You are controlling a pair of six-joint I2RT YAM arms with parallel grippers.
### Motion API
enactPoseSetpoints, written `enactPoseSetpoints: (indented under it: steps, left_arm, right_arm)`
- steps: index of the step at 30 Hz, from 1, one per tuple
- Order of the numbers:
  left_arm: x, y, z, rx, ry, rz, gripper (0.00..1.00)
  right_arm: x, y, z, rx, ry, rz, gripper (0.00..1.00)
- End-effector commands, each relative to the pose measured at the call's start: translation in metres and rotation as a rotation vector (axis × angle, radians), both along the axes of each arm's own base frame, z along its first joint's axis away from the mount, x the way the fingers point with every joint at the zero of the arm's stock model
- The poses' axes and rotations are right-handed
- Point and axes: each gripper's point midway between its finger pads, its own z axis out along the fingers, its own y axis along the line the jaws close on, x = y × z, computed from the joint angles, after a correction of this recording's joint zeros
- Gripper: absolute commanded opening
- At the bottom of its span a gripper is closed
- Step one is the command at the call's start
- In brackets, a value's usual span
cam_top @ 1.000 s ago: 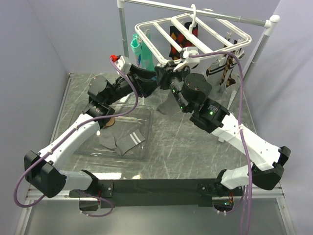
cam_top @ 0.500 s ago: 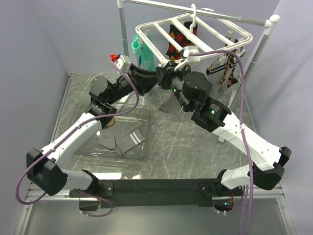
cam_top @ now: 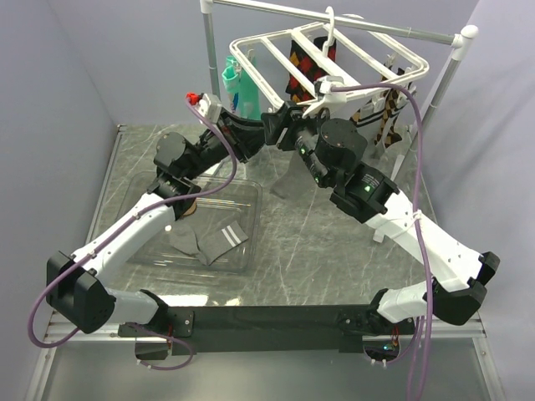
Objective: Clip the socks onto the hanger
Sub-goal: Open the clamp at the hanger.
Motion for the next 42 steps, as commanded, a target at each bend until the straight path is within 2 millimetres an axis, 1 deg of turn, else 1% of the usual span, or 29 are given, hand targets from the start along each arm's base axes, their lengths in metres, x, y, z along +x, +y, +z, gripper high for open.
enactPoseSetpoints:
  steps: [1,5,7,9,10,13,14,16,18,20,25,28,31,32,33,34,35,36,42]
  left_arm:
    - [-0.003,-0.001,0.006,-0.038,-0.001,-0.007,0.21]
    - [-0.002,-0.001,0.004,-0.047,0.009,-0.001,0.21]
    - [-0.003,-0.003,0.001,-0.047,0.015,-0.001,0.21]
    - [-0.001,-0.002,0.001,-0.058,0.020,0.018,0.21]
    - [0.001,-0.001,0.000,-0.061,0.023,0.034,0.21]
    - [0.002,-0.003,-0.005,-0.052,0.026,0.061,0.21]
    - [0.005,-0.002,-0.005,-0.056,0.030,0.086,0.21]
    - [0.004,-0.004,-0.008,-0.051,0.026,0.098,0.21]
    - [0.003,-0.004,-0.007,-0.064,0.019,0.108,0.21]
    - [0.003,-0.005,-0.012,-0.064,0.030,0.114,0.21]
    - [0.002,-0.002,-0.014,-0.084,0.030,0.120,0.21]
    - [-0.002,-0.002,-0.014,-0.090,0.027,0.105,0.21]
    - [-0.003,-0.003,-0.016,-0.089,0.024,0.092,0.21]
    - [-0.005,-0.004,-0.016,-0.093,0.021,0.087,0.21]
    - [-0.007,-0.002,-0.011,-0.114,0.004,0.086,0.21]
    - [-0.007,-0.002,-0.016,-0.120,0.016,0.083,0.21]
    - [-0.008,-0.001,-0.016,-0.130,0.008,0.080,0.21]
    - [-0.009,0.000,-0.011,-0.152,-0.006,0.079,0.21]
    - [-0.011,0.006,-0.019,-0.220,-0.002,0.078,0.20]
  right_arm:
    - [-0.006,-0.009,0.024,0.099,-0.052,0.006,0.63]
    - [-0.004,-0.012,0.024,0.129,-0.053,-0.015,0.66]
    - [-0.007,-0.012,0.025,0.162,-0.064,-0.002,0.66]
    - [-0.010,-0.015,0.025,0.210,-0.083,0.001,0.66]
    - [-0.009,-0.018,0.021,0.219,-0.079,-0.018,0.66]
    - [-0.007,-0.023,0.022,0.220,-0.077,-0.041,0.66]
    - [-0.005,-0.022,0.022,0.218,-0.072,-0.048,0.66]
    - [-0.004,-0.021,0.021,0.211,-0.064,-0.050,0.66]
    - [-0.003,-0.020,0.021,0.213,-0.069,-0.047,0.65]
    - [-0.002,-0.020,0.022,0.210,-0.076,-0.051,0.64]
    - [0.002,-0.017,0.027,0.180,-0.083,-0.057,0.58]
    - [0.005,-0.012,0.023,0.148,-0.075,-0.049,0.56]
    - [0.007,-0.007,0.020,0.114,-0.072,-0.040,0.55]
    - [0.008,-0.006,0.015,0.093,-0.062,-0.039,0.56]
    - [0.009,-0.006,0.011,0.084,-0.053,-0.043,0.56]
    - [0.009,-0.006,0.012,0.086,-0.052,-0.045,0.55]
    - [0.009,-0.006,0.010,0.076,-0.051,-0.044,0.55]
    - [0.009,-0.006,0.011,0.077,-0.054,-0.043,0.55]
    - [0.007,-0.007,0.015,0.086,-0.068,-0.034,0.54]
